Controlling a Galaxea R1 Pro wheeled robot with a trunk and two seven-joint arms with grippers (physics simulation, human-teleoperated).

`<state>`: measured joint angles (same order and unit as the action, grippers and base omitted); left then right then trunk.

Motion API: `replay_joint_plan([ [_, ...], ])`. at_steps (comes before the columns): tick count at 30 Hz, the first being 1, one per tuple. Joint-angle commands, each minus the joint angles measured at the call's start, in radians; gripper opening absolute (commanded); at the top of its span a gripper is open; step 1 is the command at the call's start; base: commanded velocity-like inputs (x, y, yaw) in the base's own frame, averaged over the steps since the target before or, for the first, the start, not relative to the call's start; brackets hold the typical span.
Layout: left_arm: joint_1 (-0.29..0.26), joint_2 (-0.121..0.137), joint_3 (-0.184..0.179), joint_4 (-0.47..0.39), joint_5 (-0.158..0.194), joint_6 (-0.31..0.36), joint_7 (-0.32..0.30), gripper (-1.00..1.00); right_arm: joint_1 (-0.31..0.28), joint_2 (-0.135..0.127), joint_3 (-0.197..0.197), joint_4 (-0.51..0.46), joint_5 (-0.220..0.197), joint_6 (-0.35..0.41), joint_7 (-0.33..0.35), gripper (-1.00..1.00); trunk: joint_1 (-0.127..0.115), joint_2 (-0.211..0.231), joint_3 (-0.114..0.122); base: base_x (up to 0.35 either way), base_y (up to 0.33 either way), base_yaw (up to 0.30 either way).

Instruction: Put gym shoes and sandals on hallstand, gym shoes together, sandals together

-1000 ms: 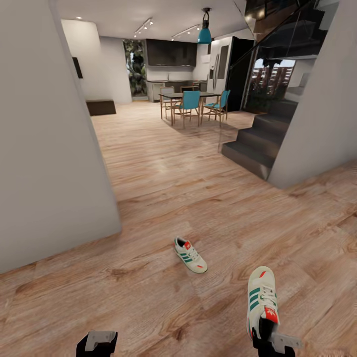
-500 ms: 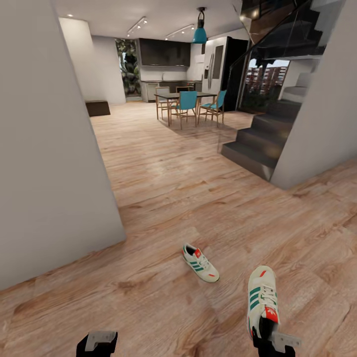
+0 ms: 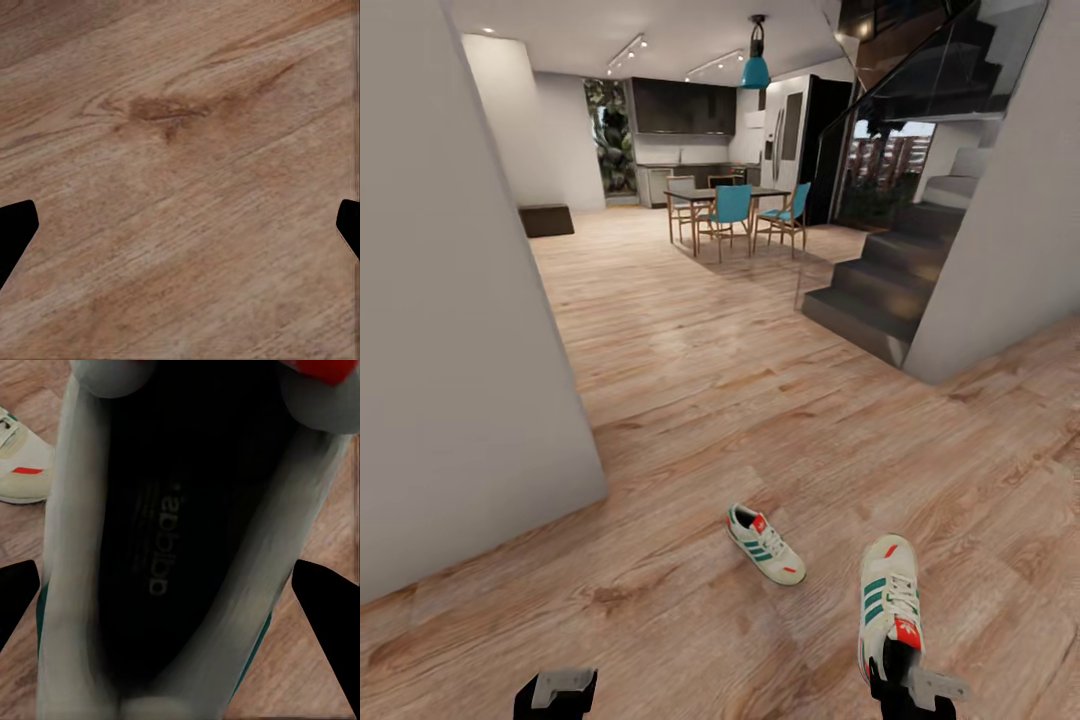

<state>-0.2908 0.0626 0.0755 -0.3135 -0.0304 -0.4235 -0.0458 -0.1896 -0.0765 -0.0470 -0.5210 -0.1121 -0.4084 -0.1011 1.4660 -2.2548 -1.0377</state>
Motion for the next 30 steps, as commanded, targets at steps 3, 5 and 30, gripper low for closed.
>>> replay_joint_plan([
  [3, 0.0, 0.0, 0.007, 0.001, -0.003, -0.003, -0.005, 1.0, -0.001, 0.0, 0.002, 0.001, -0.011, -0.004, 0.0, -1.0, 0.0, 0.0, 0.001, 0.005, 0.001, -0.235],
  [5, -0.001, 0.0, 0.007, 0.001, -0.003, -0.003, -0.005, 1.0, -0.001, 0.0, 0.001, 0.002, -0.011, -0.004, 0.0, -1.0, 0.0, 0.0, 0.003, 0.002, 0.0, -0.253],
  [30, 0.0, 0.0, 0.007, 0.001, -0.002, -0.003, -0.005, 1.0, -0.001, 0.0, 0.002, 0.009, -0.009, -0.004, 0.0, -1.0, 0.0, 0.0, 0.023, 0.0, 0.0, -0.263],
])
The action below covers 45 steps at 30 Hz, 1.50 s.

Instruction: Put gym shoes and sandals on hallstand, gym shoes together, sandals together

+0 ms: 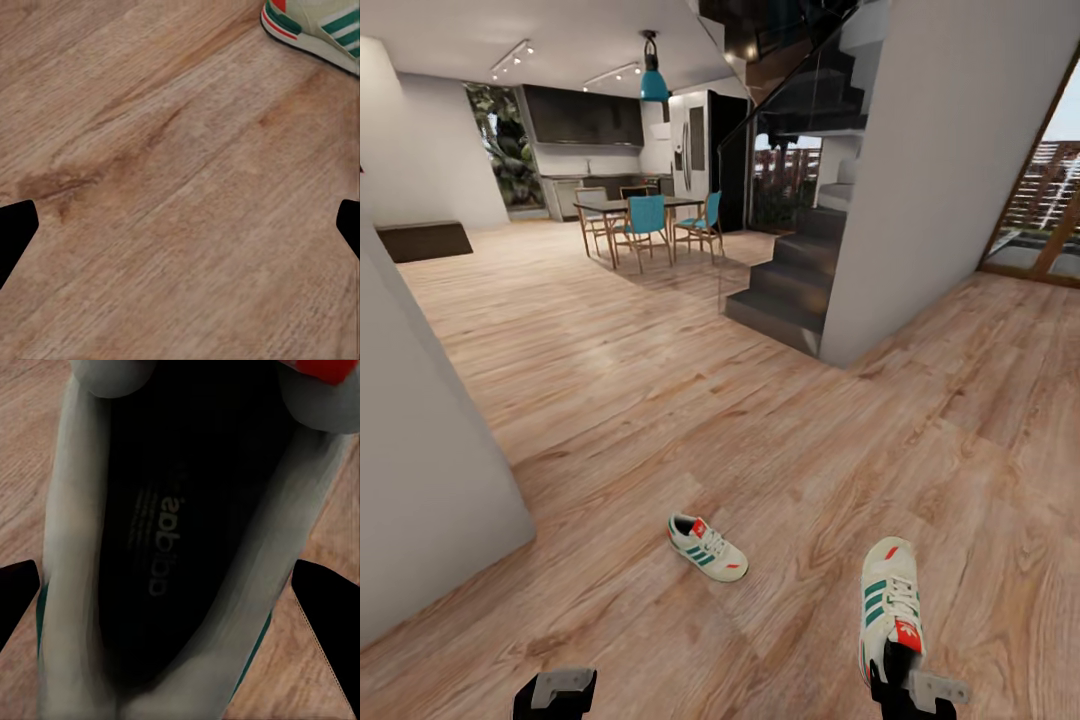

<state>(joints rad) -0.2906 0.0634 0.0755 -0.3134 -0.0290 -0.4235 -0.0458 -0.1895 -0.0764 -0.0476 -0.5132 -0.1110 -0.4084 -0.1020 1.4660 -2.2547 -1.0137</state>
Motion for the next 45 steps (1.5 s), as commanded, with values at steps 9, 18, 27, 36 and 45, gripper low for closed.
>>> replay_joint_plan([
  [9, 0.0, -0.001, 0.007, 0.0, -0.003, -0.003, -0.005, 1.0, -0.001, 0.0, 0.003, 0.002, -0.01, -0.004, 0.001, -1.0, 0.0, 0.0, 0.007, 0.0, 0.0, -0.265],
  [18, 0.0, -0.001, 0.007, 0.0, -0.003, -0.003, -0.005, 1.0, -0.001, 0.0, 0.003, 0.002, -0.01, -0.004, 0.001, -1.0, 0.0, 0.0, 0.014, 0.031, 0.048, -0.265],
  [27, -0.001, -0.001, 0.007, 0.0, -0.003, -0.003, -0.005, 1.0, -0.001, 0.0, 0.003, 0.001, -0.01, -0.004, 0.001, -1.0, 0.0, 0.0, 0.021, 0.111, 0.252, -0.265],
  [36, -0.001, -0.001, 0.007, 0.0, -0.003, -0.003, -0.005, 1.0, -0.001, 0.0, 0.003, 0.001, -0.01, -0.004, 0.001, -1.0, 0.0, 0.0, 0.028, 0.129, 0.233, -0.265],
  [45, -0.001, -0.001, 0.007, 0.0, -0.003, -0.003, -0.005, 1.0, -0.001, 0.0, 0.003, 0.0, -0.01, -0.004, 0.001, -1.0, 0.0, 0.0, 0.033, 0.03, 0.033, -0.255],
])
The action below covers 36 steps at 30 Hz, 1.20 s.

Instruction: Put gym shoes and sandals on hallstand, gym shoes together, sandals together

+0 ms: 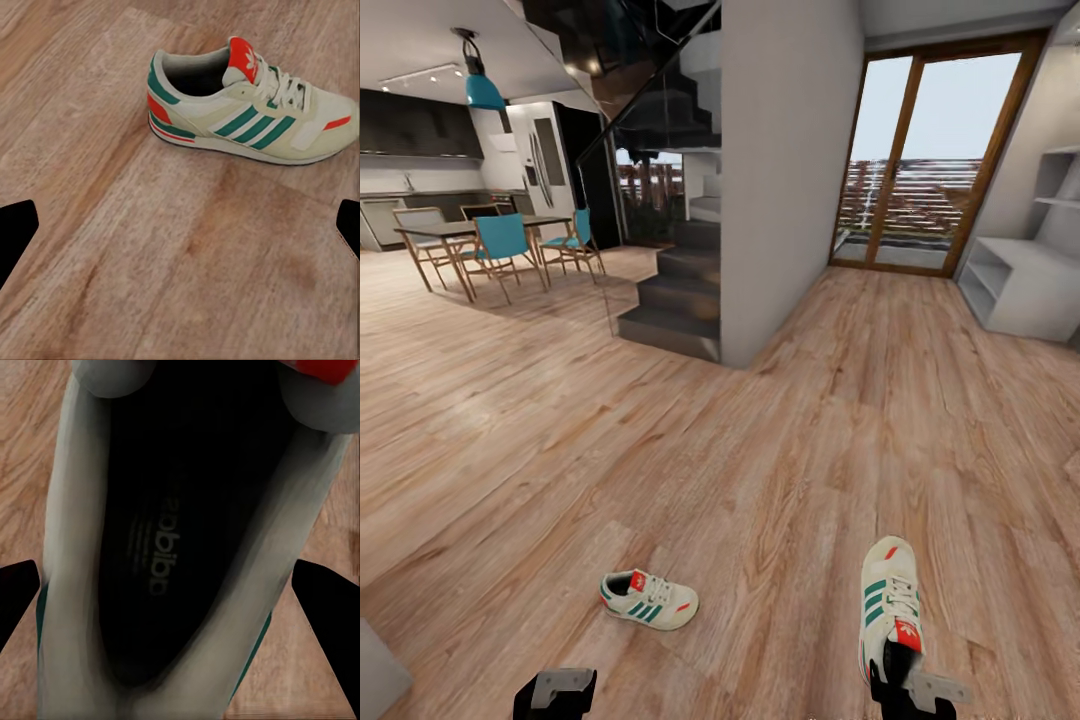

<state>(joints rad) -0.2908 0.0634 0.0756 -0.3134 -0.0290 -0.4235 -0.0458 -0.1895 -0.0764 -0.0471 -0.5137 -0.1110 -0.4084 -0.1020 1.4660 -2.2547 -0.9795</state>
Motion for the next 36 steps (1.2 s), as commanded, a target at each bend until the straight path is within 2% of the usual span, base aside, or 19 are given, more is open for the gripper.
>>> replay_joint_plan([
  [1, 0.0, -0.001, 0.007, 0.001, -0.003, -0.003, -0.005, 1.0, -0.001, 0.0, 0.003, 0.0, -0.011, -0.004, 0.0, -1.0, 0.0, 0.0, -0.001, 0.006, 0.006, -0.163],
  [13, 0.001, -0.001, 0.008, 0.001, -0.003, -0.004, -0.005, 1.0, -0.001, -0.002, 0.005, -0.004, -0.009, -0.003, 0.004, -1.0, 0.0, 0.0, 0.0, 0.001, 0.001, -0.023],
  [24, 0.006, -0.001, 0.007, 0.0, -0.002, -0.003, -0.004, 1.0, -0.001, 0.011, 0.003, -0.006, -0.013, -0.004, -0.002, -1.0, 0.0, 0.0, 0.0, 0.01, 0.01, 0.0],
  [36, 0.007, -0.001, 0.007, -0.001, -0.002, -0.004, -0.005, 1.0, -0.001, 0.012, 0.001, -0.008, -0.013, -0.004, -0.002, -1.0, 0.0, 0.0, 0.0, 0.144, 0.238, 0.0],
])
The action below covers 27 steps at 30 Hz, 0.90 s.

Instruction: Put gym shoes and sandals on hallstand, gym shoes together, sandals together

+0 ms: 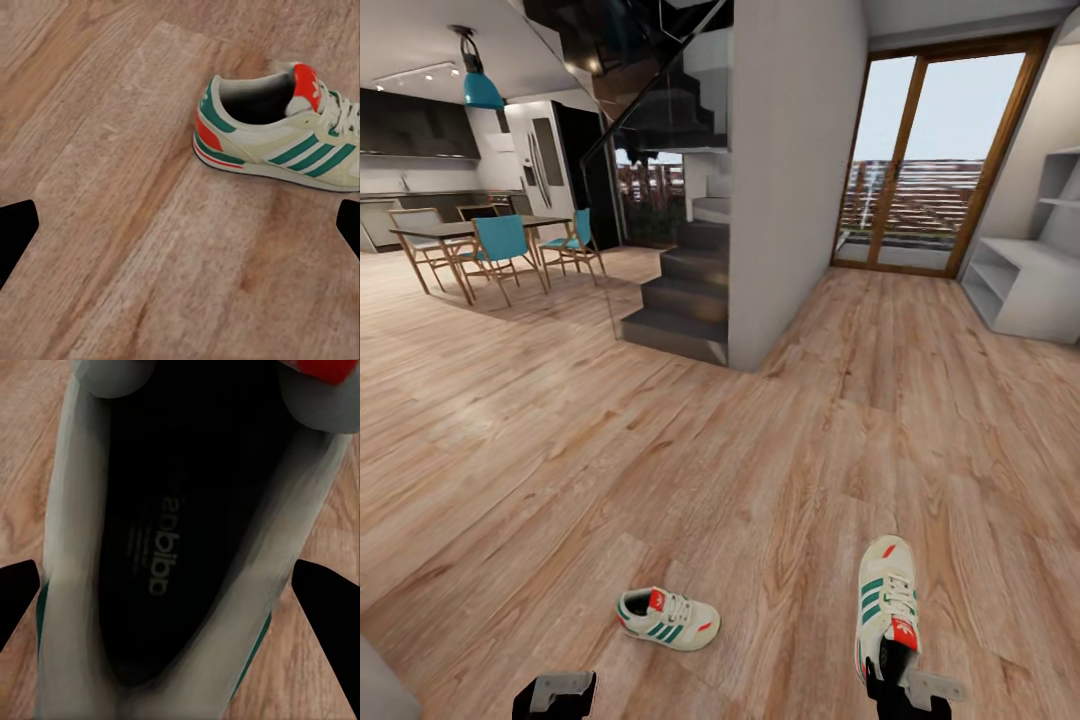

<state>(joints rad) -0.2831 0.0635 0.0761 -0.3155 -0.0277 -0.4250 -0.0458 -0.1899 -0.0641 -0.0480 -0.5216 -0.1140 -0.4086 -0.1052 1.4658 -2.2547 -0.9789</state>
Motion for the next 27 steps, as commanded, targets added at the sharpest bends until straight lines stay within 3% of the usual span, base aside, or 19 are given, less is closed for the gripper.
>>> replay_joint_plan([
  [1, -0.001, -0.001, 0.007, 0.001, -0.003, -0.003, -0.005, 1.0, 0.0, 0.0, 0.002, 0.0, -0.01, -0.004, 0.001, -1.0, 0.0, 0.0, -0.001, 0.112, 0.292, 0.0],
  [12, -0.001, -0.001, 0.007, 0.001, -0.004, -0.003, -0.005, 1.0, 0.0, -0.003, 0.001, 0.0, -0.012, -0.004, 0.001, -1.0, 0.0, 0.0, -0.001, 0.088, 0.278, -0.088],
  [27, -0.001, -0.001, 0.007, 0.001, -0.004, -0.003, -0.005, 1.0, 0.0, -0.003, 0.0, 0.001, -0.012, -0.004, 0.001, -1.0, 0.0, 0.0, -0.001, 0.006, 0.019, -0.26],
])
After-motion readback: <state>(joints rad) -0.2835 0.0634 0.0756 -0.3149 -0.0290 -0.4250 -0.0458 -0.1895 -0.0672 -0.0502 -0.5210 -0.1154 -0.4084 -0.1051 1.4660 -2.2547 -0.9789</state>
